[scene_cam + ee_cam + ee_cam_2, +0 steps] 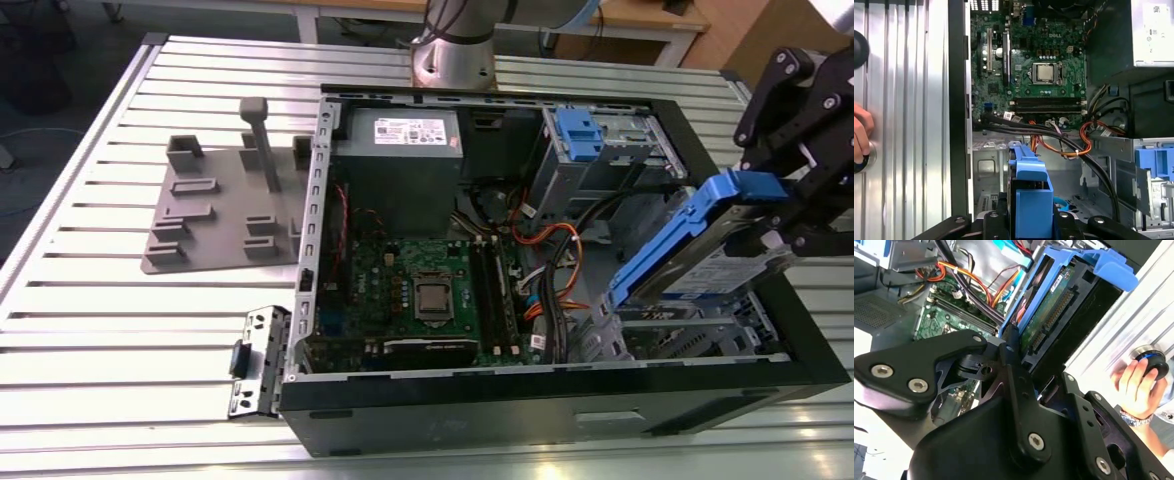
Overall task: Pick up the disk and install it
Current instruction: 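Pick up the disk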
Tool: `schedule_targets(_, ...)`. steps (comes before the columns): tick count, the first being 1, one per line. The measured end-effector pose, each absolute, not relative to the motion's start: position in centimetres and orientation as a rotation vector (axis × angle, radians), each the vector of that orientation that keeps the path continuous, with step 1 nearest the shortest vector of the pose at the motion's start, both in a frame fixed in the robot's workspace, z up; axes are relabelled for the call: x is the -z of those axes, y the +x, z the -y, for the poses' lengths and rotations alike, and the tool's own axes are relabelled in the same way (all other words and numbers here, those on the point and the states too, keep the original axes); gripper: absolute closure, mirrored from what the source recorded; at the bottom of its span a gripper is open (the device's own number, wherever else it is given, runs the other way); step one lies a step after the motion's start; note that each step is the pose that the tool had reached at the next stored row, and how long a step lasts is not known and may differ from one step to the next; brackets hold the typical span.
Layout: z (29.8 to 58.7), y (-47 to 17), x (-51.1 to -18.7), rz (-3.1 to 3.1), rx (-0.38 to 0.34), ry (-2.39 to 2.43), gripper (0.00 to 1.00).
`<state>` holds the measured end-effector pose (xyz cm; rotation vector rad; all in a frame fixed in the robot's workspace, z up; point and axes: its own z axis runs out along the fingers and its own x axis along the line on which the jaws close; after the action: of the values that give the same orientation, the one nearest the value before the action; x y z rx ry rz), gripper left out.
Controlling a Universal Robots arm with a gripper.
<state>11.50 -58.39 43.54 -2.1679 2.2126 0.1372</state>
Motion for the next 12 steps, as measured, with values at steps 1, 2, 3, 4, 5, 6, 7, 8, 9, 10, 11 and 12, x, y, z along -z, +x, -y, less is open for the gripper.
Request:
schedule_targets(1, 58.39, 11.62, -43.52, -2.217, -0.137, -2.163, 0.64)
schedule_targets(2, 58.39, 11.74, -43.49, -2.223, -0.137, -2.157, 0.64)
schedule_targets(3, 58.39, 11.80, -43.48, -2.232, -0.136, -2.148, 0.64)
schedule_targets(4, 58.38, 11.84, -43.44, -2.243, -0.134, -2.137, 0.64)
schedule_targets(5, 58.38, 11.89, -43.41, -2.254, -0.132, -2.127, 0.64)
schedule_targets(6, 58.38, 11.96, -43.37, -2.263, -0.130, -2.117, 0.64)
schedule_targets(7, 58.38, 12.10, -43.38, -2.267, -0.130, -2.114, 0.64)
schedule_targets(8, 58.37, 12.17, -43.38, -2.267, -0.130, -2.114, 0.64)
schedule_targets(9, 58.37, 12.16, -43.38, -2.265, -0.130, -2.116, 0.64)
schedule_targets(10, 58.37, 12.16, -43.37, -2.264, -0.130, -2.117, 0.64)
schedule_targets(11, 58.37, 12.17, -43.37, -2.264, -0.130, -2.117, 0.64)
schedule_targets(12, 58.38, 12.17, -43.36, -2.264, -0.130, -2.117, 0.64)
